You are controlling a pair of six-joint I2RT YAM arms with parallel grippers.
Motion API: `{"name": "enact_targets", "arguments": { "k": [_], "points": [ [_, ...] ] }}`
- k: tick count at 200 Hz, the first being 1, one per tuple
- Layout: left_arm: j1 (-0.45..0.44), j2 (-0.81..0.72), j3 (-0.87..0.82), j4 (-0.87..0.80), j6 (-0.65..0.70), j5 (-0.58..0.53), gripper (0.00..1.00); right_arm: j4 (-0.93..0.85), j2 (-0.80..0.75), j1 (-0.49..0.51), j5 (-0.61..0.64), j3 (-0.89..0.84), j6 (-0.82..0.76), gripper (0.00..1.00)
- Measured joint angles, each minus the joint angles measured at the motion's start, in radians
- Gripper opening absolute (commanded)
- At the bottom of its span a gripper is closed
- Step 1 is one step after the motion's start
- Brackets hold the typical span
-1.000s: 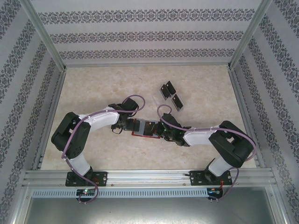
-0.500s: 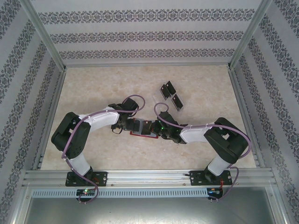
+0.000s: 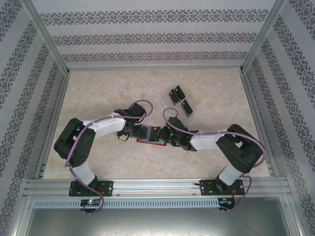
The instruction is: Put the credit cards into the card holder
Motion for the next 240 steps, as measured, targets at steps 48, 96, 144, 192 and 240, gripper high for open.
{"name": "enact_targets", "arguments": {
  "k": [48, 96, 144, 192, 240],
  "points": [
    [0.026, -0.043, 0.000, -0.013, 0.003, -0.039, 1.00, 0.001, 0.000, 0.000, 0.000, 0.000, -0.003, 0.00],
    [0.051, -0.067, 0.000, -0.017, 0.007, -0.059, 1.00, 0.001, 0.001, 0.000, 0.000, 0.000, -0.003, 0.00],
    [0.059, -0.039, -0.049, -0.015, 0.007, -0.059, 1.00, 0.001, 0.004, 0.000, 0.000, 0.000, -0.003, 0.00],
    [0.059, -0.033, -0.066, -0.010, 0.007, -0.055, 1.00, 0.001, 0.004, 0.001, 0.001, 0.000, -0.003, 0.00],
    [0.059, -0.033, -0.071, -0.003, 0.007, -0.048, 1.00, 0.002, 0.021, 0.016, 0.011, 0.008, -0.003, 0.00]
  ]
}}
